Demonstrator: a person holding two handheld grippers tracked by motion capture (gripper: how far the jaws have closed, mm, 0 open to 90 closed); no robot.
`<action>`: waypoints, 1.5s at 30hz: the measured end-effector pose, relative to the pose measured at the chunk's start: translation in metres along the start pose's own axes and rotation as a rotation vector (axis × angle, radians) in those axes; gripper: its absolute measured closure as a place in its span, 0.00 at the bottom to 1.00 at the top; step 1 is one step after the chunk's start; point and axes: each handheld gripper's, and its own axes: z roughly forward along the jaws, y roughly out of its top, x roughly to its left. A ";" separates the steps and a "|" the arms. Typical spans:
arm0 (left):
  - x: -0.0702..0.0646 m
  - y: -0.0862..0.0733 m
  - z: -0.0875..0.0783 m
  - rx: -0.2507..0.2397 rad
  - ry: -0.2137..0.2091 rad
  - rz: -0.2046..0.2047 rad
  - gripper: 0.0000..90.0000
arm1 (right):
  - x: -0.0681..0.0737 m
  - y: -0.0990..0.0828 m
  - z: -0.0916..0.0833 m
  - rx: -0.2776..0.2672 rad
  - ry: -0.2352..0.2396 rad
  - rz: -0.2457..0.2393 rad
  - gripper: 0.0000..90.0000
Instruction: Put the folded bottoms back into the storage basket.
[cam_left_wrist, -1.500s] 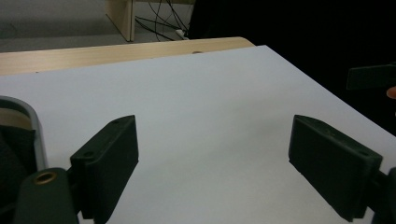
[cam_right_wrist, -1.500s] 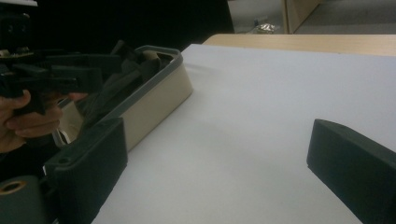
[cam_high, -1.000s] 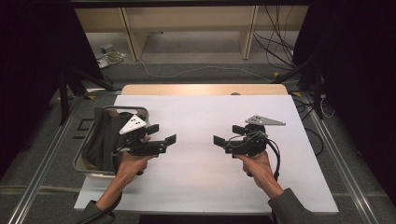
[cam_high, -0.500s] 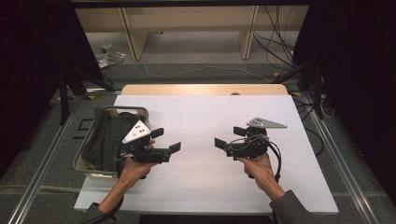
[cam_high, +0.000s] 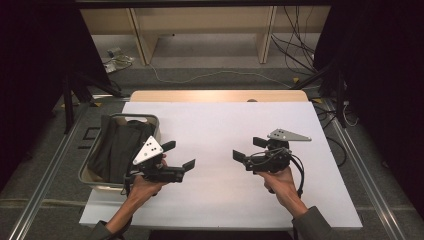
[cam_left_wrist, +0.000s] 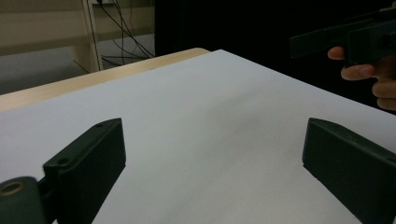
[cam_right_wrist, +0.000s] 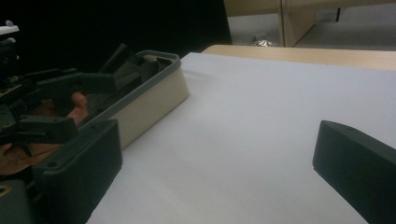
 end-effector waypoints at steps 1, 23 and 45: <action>-0.001 -0.001 0.000 0.004 -0.005 0.001 0.05 | 0.000 0.000 -0.001 -0.002 0.000 -0.001 0.03; -0.020 -0.012 -0.006 0.026 -0.048 0.055 0.02 | 0.004 -0.016 -0.010 -0.005 -0.018 -0.051 0.03; -0.022 -0.020 -0.012 0.040 -0.047 0.062 0.01 | 0.007 -0.037 -0.031 -0.015 -0.077 -0.143 0.02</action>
